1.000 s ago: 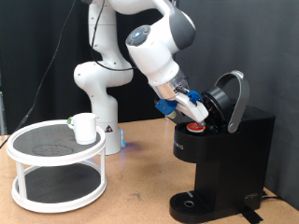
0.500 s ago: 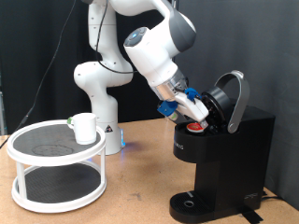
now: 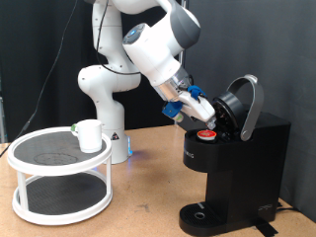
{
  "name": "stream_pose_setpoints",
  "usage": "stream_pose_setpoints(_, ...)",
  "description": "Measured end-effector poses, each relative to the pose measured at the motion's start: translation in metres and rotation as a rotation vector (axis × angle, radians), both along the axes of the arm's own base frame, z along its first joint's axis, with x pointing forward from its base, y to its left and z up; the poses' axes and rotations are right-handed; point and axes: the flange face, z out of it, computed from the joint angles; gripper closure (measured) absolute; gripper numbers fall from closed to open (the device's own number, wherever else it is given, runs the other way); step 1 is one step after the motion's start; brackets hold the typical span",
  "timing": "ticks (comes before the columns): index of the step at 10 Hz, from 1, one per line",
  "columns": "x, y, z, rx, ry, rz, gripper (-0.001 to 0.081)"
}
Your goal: Make a cup of coffee with the keurig machine
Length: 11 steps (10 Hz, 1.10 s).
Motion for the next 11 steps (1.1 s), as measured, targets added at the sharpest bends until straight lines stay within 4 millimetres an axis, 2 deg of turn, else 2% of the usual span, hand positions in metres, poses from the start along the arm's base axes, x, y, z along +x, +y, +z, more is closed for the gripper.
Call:
stream_pose_setpoints(3, 0.0, -0.009, 0.014, 0.042, -0.049, -0.026, 0.0072)
stream_pose_setpoints(7, -0.012, -0.04, 0.054, 0.113, -0.093, -0.053, 0.0072)
stream_pose_setpoints(11, -0.016, -0.052, 0.092, 0.16, -0.128, -0.065, 0.0072)
